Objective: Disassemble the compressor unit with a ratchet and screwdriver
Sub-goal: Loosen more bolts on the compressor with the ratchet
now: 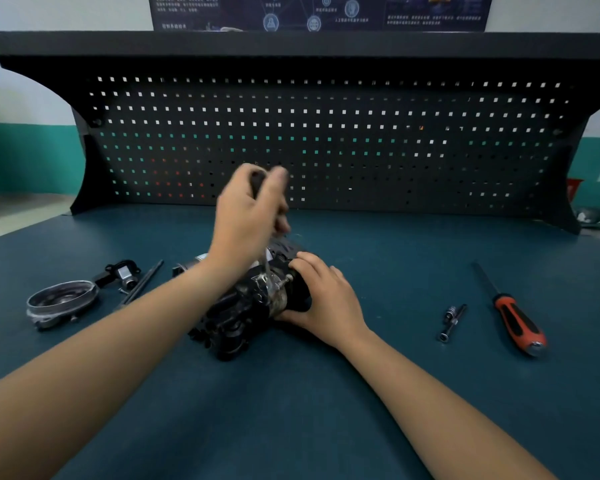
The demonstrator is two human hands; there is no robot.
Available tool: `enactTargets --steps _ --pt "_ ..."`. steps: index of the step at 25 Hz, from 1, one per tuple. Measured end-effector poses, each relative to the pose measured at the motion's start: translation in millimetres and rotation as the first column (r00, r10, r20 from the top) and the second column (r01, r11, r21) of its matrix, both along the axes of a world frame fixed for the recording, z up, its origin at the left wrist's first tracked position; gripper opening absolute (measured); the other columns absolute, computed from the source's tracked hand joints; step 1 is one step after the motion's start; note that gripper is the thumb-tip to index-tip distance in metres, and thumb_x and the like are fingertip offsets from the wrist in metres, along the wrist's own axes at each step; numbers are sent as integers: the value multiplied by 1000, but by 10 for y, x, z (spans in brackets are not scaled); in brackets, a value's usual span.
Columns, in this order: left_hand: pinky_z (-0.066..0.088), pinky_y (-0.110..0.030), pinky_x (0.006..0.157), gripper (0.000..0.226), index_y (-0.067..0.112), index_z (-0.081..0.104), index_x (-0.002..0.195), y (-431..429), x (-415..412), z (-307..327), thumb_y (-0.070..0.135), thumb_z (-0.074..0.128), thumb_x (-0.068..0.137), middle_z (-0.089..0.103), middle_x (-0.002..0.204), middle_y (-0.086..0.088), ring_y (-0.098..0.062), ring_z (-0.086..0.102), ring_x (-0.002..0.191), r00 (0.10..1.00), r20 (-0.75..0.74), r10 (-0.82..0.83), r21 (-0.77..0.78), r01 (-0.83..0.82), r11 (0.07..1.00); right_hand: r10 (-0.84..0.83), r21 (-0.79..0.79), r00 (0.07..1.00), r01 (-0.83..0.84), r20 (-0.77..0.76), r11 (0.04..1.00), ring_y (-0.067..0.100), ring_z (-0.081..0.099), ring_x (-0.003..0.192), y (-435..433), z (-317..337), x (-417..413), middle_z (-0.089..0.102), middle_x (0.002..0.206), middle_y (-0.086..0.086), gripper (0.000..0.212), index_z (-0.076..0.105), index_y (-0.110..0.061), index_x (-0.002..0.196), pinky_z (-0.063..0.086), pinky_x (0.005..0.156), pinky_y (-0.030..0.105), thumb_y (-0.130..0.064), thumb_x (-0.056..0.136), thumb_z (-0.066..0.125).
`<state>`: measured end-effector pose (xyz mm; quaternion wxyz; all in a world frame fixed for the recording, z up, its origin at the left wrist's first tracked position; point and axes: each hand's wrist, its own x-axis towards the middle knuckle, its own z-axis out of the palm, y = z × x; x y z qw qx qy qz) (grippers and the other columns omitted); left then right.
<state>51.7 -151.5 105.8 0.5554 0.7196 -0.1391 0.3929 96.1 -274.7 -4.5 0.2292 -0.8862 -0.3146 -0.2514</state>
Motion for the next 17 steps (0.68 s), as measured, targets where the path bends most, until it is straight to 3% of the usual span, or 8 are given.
enactTargets --steps 1,3,5,6,8,11,14,17 --pt "40 -17 46 17 22 47 78 -71 -118 -44 33 51 90 53 57 6 -5 54 43 998 64 -13 201 -1 980 -8 9 1000 8 0 1000 21 44 126 15 13 -21 42 142 2 77 47 -14 133 30 107 41 -43 68 77" --pt "31 -24 49 28 14 55 85 -166 -327 -135 42 49 82 56 59 3 -19 57 50 982 188 -28 612 -95 785 -45 81 997 41 59 996 28 54 115 16 26 -52 56 128 9 72 53 -9 126 40 99 44 -37 64 79" --pt "23 -27 46 40 3 57 87 -191 -366 -210 40 44 81 61 61 -6 -30 56 46 935 324 -144 818 -201 540 -83 140 991 68 103 988 29 59 107 14 14 -58 64 111 12 57 59 -8 115 43 95 37 -32 66 77" --pt "23 -26 44 40 2 57 87 -186 -351 -210 39 44 81 62 61 -7 -29 55 44 924 338 -180 846 -214 489 -57 153 997 50 45 987 28 56 111 15 20 -71 62 110 10 54 58 -11 116 38 99 33 -32 69 75" --pt "31 -29 48 40 4 57 93 -125 -257 -124 41 49 81 59 63 -5 -28 57 50 967 236 -95 781 -130 611 -6 101 999 9 -38 995 23 49 121 16 8 -42 57 122 4 64 53 -17 124 32 104 38 -38 68 77" --pt "38 -28 53 23 15 47 86 83 39 -5 37 46 90 52 62 3 -23 51 55 995 16 102 375 -100 922 -15 23 1000 15 4 1000 17 42 128 3 -13 24 42 142 -1 76 48 -16 131 23 109 41 -44 66 77" --pt "38 -15 47 27 20 43 74 325 272 -76 32 39 98 52 62 4 -12 47 52 960 -159 230 74 -221 973 -13 31 1000 13 -5 999 16 42 129 -1 -18 9 41 143 -1 77 48 -16 132 19 111 41 -45 67 77" --pt "31 -27 48 40 12 46 65 547 390 -212 33 35 98 49 59 -1 -13 38 48 875 -405 265 57 -264 963 -13 37 1000 12 8 999 17 42 129 -4 -19 9 41 143 -1 77 48 -16 132 19 111 41 -45 67 77"
